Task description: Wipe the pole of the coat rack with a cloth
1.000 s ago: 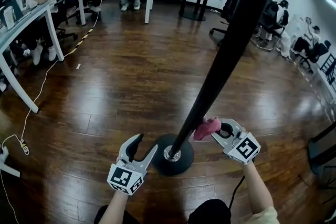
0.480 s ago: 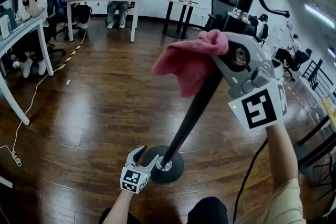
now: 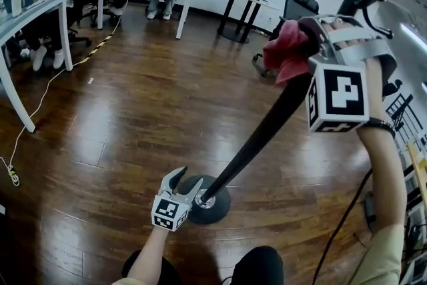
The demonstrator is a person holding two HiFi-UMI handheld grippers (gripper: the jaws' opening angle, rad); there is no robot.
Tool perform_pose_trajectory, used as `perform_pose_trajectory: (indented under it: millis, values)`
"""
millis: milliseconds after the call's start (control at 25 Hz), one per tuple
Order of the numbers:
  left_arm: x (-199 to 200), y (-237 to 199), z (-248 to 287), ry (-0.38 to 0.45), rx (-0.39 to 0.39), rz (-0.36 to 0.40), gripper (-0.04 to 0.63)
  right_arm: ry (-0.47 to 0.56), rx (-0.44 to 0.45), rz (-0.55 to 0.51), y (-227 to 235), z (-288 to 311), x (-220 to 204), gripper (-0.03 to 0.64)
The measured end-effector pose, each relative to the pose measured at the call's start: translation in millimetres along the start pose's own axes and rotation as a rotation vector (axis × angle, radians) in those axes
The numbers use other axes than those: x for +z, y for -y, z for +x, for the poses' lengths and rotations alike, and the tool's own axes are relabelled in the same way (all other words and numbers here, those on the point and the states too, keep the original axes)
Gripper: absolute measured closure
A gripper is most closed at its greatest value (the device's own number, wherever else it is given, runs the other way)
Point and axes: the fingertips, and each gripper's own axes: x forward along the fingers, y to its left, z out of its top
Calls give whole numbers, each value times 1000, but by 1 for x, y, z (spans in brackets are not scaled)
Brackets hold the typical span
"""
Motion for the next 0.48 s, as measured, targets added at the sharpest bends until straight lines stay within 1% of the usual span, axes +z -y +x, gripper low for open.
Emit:
perform_pose_trajectory:
  millis: [80,240,360,480]
  values:
    - [2,-8,-5,7,30,0,373,23,70,-52,-31,5,24,574]
    - [12,-25,-12,21,77,49,373,42,187,-150,-91,13,65,574]
    - [18,-45,-23,31,125,37,373,68,294,-204,-136,13,97,574]
    - [15,-63,-35,17,189,48,373,87,353,-305,-181,15,131,574]
